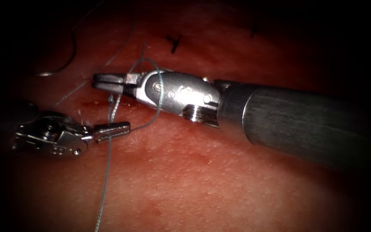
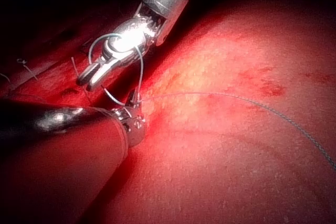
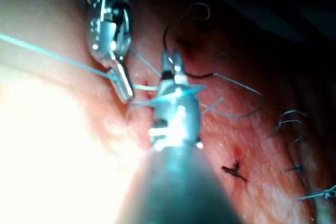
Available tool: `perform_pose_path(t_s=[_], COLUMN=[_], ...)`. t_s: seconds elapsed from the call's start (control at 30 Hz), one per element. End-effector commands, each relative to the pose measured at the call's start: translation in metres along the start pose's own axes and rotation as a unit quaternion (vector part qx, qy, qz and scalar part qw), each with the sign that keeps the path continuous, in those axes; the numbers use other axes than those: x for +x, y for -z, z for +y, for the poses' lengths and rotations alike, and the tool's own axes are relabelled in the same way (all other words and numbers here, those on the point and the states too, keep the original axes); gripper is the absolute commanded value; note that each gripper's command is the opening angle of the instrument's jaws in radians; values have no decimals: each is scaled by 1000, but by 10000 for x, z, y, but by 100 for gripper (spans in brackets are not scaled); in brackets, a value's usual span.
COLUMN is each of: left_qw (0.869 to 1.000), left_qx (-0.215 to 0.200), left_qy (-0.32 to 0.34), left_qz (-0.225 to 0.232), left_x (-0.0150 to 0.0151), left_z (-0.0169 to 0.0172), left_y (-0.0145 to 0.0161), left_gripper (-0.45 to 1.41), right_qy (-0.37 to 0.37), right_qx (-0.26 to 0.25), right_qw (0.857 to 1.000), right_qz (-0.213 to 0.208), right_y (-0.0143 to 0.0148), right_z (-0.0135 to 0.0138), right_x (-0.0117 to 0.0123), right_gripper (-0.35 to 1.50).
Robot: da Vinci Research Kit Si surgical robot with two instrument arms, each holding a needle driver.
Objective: Wound Closure
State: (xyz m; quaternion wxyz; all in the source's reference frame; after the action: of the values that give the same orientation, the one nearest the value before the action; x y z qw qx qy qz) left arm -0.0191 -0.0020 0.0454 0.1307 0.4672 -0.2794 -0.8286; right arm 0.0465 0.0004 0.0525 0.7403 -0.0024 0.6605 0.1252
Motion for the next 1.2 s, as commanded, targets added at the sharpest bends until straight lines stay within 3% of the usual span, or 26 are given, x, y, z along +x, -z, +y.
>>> perform_pose_path(t_s=[0.03, 0.23, 0.43, 0.67, 0.77, 1.0, 1.13, 1.2], left_qw=[1000, 999, 998, 992, 987, 981, 970, 968], left_qx=[-2, -20, -30, -77, -84, -91, -97, -98], left_qy=[-1, -25, -43, -58, -58, -21, 27, 32], left_qz=[4, 20, 47, 80, 120, 170, 223, 228], left_x=[4, 40, 49, 28, 15, -5, -26, -31], left_z=[0, -8, -56, -94, -106, -120, -138, -139], left_y=[-8, -4, 18, 36, 40, 29, 15, 13], left_gripper=[-45, -45, -45, -45, -45, -45, -45, -45], right_qy=[-3, -2, 21, 31, 27, 25, 24, 24], right_qx=[-19, -33, 15, 55, 76, 107, 136, 139], right_qw=[1000, 999, 995, 989, 988, 986, 984, 984], right_qz=[-18, -36, -95, -132, -130, -123, -112, -110], right_y=[-16, -28, -37, -37, -37, -38, -32, -30], right_z=[11, 8, -23, -41, -51, -59, -64, -64], right_x=[-1, -16, -40, -66, -73, -71, -67, -66], right_gripper=[116, 121, 121, 120, 118, 115, 113, 113])
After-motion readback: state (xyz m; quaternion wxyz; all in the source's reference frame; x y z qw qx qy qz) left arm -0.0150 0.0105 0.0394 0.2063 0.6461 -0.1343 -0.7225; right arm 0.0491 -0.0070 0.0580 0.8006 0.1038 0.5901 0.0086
